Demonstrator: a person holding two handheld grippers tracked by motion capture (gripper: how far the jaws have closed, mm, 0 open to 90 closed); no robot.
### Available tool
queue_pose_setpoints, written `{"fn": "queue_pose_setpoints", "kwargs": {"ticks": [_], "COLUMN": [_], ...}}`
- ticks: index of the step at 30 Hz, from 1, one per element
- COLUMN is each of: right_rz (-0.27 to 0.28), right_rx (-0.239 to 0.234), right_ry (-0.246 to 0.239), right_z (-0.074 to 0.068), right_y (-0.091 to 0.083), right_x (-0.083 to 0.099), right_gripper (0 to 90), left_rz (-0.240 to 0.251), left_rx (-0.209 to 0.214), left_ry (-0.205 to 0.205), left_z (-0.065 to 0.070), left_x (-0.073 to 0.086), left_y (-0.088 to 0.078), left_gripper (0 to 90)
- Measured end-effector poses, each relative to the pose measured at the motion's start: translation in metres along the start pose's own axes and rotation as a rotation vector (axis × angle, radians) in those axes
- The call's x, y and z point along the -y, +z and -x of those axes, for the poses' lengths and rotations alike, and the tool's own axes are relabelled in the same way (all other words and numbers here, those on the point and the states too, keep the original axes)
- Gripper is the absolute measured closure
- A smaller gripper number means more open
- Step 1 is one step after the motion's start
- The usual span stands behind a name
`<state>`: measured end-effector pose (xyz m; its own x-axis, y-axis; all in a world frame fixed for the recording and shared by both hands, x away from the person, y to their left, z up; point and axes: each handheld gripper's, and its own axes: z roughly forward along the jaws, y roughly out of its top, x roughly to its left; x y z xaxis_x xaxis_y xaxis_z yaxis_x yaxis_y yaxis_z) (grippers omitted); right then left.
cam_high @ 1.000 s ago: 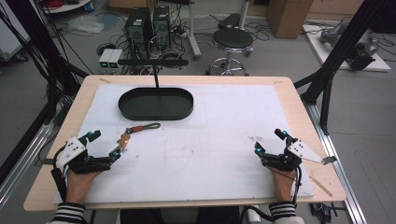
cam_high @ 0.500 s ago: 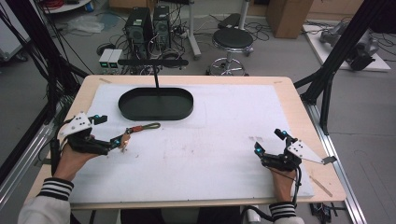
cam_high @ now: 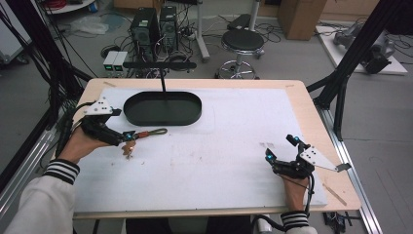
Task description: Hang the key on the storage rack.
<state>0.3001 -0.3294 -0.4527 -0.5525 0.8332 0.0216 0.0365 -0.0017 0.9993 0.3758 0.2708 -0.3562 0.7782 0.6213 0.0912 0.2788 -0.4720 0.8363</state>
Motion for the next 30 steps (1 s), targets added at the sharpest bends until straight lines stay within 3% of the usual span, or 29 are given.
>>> {"fn": "queue_pose_setpoints", "kwargs": {"ticks": [6,10,11,12,13,14,24,26,30], "right_rz": [0.002,0.002,0.002,0.002,0.002,0.002,0.0,0.0,0.0], "right_rx": [0.001,0.001,0.001,0.001,0.001,0.001,0.001,0.001,0.001], "right_ry": [-0.004,-0.004,-0.004,-0.004,-0.003,-0.004,0.004,0.005,0.005], "right_z": [0.001,0.001,0.001,0.001,0.001,0.001,0.001,0.001,0.001], "right_y": [0.0,0.0,0.0,0.0,0.0,0.0,0.0,0.0,0.0], "right_x": [0.0,0.0,0.0,0.0,0.0,0.0,0.0,0.0,0.0], "right_gripper": [1.4,1.4,1.4,1.4,1.4,1.4,1.4,1.4,1.4], "left_rz": [-0.076,-0.159,-0.159,-0.196,-0.196,-0.235,-0.32,-0.343,-0.364], "left_rx": [-0.003,0.021,0.021,0.032,0.032,0.041,0.069,0.074,0.068], "left_ry": [0.03,0.044,0.044,0.058,0.058,0.087,0.135,0.146,0.151], "left_z": [-0.007,-0.013,-0.013,-0.014,-0.014,-0.014,-0.012,-0.012,-0.011], "left_x": [-0.011,-0.013,-0.013,-0.014,-0.014,-0.017,-0.025,-0.023,-0.022], "left_y": [0.01,0.021,0.021,0.027,0.027,0.031,0.051,0.055,0.059], "left_gripper": [1.7,1.7,1.7,1.8,2.0,2.7,3.2,9.0,9.5]}}
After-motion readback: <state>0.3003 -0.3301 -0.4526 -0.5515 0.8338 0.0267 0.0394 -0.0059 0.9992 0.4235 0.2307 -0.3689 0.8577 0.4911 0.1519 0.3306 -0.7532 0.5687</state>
